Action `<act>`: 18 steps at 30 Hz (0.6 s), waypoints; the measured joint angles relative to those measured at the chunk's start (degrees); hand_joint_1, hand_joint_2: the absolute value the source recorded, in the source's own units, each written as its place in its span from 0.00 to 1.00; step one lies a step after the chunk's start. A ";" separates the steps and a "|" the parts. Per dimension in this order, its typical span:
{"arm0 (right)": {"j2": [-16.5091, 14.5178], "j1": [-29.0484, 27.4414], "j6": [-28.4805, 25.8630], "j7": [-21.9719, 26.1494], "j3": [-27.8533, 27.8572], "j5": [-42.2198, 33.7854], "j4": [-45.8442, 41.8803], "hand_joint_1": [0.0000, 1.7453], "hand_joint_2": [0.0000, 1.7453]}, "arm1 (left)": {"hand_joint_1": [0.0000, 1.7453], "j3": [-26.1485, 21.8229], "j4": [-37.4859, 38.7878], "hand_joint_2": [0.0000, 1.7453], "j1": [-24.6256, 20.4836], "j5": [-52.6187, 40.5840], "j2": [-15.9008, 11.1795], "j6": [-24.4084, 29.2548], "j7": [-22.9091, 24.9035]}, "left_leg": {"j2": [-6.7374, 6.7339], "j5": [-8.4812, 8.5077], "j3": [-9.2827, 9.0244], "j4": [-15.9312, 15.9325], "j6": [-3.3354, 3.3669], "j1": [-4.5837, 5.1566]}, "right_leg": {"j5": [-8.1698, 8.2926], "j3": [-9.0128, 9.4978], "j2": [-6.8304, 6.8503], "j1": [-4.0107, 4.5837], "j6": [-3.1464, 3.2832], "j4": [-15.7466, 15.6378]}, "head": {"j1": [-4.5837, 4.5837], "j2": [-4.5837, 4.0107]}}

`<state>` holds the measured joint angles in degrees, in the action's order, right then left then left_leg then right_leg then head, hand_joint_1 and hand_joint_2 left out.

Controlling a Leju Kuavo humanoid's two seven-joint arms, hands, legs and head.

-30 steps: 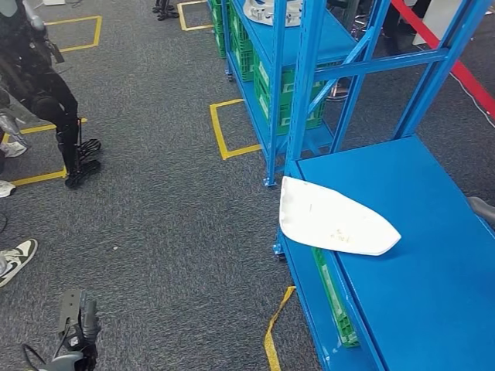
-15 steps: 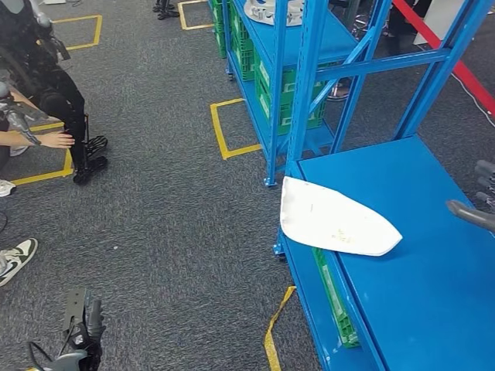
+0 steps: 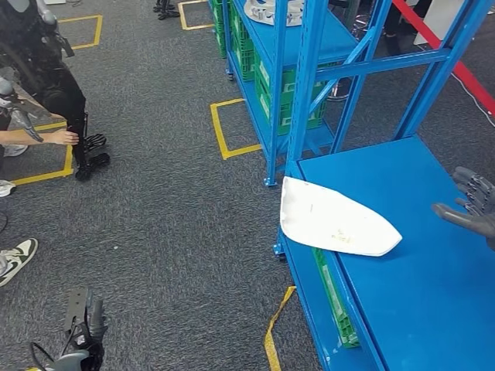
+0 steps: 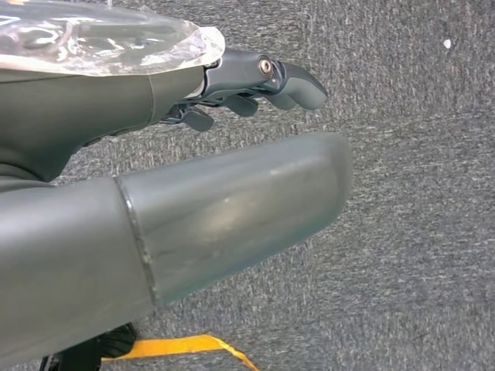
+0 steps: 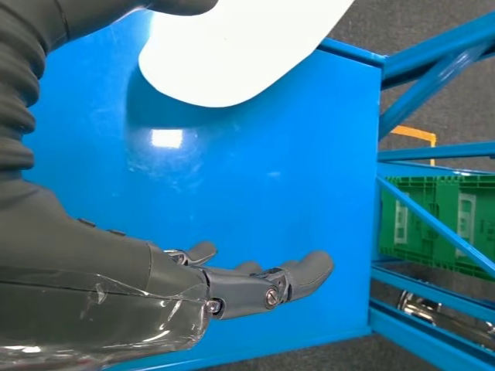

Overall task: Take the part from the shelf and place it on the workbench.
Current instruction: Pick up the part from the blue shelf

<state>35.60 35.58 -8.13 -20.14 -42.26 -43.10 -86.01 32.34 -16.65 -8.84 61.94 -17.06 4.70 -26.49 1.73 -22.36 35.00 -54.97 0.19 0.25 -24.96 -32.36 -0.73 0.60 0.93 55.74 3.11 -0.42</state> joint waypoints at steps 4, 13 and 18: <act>-0.34 0.58 0.41 -0.09 -0.92 -0.30 0.93 0.00 1.00 | 0.00 0.00 0.00 0.00 0.00 0.00 0.08 0.01 0.00 | 0.01 0.00 0.01 0.01 0.00 0.00 | 0.00 0.01 0.00 0.00 0.00 0.00 | -0.01 0.00; -3.62 3.33 1.84 -1.60 -4.91 0.95 7.00 0.00 1.00 | 0.00 0.01 -0.01 0.00 -0.26 0.19 0.72 0.07 0.00 | 0.06 0.00 0.01 0.01 0.00 0.00 | -0.01 0.03 0.09 0.00 -0.01 0.00 | 0.00 0.00; -6.32 4.25 3.15 -0.28 -6.61 0.89 12.54 0.00 1.00 | 0.00 0.01 0.00 0.00 -0.66 0.16 1.04 0.08 0.05 | 0.06 0.00 0.01 0.01 0.00 0.00 | -0.01 0.03 0.08 0.00 -0.01 0.00 | 0.00 0.00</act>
<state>29.28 39.83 -4.97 -20.42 -48.87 -42.22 -73.46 32.34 -16.65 -9.50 62.10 -16.03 4.78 -26.44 1.79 -22.35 35.00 -54.95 0.19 0.25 -24.97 -32.33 -0.65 0.60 0.92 55.74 3.11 -0.42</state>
